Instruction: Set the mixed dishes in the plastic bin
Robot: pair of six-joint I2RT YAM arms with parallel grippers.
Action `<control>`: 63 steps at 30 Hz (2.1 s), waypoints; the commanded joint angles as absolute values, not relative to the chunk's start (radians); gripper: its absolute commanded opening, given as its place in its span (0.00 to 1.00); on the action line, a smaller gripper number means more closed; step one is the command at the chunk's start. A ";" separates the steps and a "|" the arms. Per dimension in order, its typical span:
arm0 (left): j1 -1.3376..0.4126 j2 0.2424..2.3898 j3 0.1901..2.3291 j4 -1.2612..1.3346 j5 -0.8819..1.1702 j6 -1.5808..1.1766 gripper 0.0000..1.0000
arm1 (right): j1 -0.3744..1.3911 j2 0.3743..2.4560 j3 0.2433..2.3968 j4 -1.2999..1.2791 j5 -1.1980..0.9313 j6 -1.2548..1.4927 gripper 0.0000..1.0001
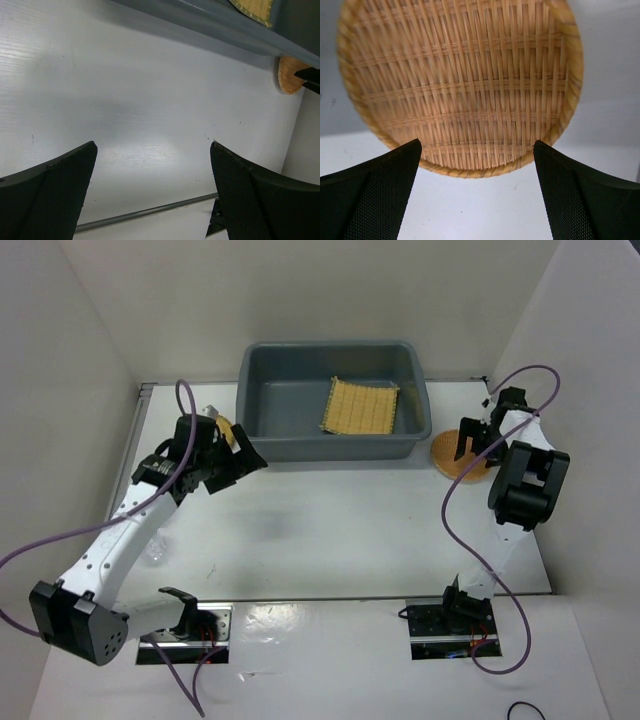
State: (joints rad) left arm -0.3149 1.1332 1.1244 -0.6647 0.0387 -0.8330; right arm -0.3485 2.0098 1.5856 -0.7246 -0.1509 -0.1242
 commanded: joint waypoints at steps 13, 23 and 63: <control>-0.339 1.118 1.100 -0.624 0.084 -0.908 1.00 | -0.397 2.088 1.673 -0.705 -0.032 -0.094 0.98; -0.368 1.037 1.022 -0.644 0.084 -0.973 1.00 | -0.408 1.987 1.580 -0.652 -0.061 -0.078 0.98; -0.368 0.729 0.847 -0.672 0.084 -1.101 1.00 | -0.601 2.422 1.735 -1.009 -1.077 -0.382 0.00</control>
State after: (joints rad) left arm -0.3656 0.7456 0.8574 -0.6815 0.0834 -1.0752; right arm -0.5537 2.4393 1.7409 -0.9798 -1.1301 -0.3290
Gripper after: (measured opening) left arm 1.001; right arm 0.075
